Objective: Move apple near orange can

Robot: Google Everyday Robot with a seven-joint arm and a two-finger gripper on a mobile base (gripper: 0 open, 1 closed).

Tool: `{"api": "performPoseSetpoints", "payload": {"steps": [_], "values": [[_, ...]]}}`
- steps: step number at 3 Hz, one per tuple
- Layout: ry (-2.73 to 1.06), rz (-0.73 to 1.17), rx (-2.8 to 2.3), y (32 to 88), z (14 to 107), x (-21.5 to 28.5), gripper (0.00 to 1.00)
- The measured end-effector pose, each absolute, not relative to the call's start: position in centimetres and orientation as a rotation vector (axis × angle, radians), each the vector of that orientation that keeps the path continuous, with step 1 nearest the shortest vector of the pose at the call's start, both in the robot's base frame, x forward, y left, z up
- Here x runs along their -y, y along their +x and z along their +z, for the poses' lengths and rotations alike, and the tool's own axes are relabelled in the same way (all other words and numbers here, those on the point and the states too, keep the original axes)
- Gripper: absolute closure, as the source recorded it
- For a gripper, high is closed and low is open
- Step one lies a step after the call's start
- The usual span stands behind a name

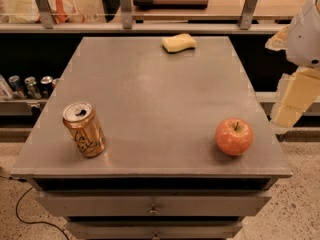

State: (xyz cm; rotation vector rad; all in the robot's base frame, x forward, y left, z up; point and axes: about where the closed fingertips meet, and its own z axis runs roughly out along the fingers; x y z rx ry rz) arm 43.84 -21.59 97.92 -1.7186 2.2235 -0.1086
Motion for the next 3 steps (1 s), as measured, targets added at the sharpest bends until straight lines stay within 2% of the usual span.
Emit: {"api": "performPoseSetpoints", "payload": {"steps": [2, 3], "values": [[-1.714, -0.089, -2.214, 44.0, 97.8, 21.4, 0.00], [-1.701, -0.008, -2.198, 44.3, 96.7, 20.6, 0.00]]}}
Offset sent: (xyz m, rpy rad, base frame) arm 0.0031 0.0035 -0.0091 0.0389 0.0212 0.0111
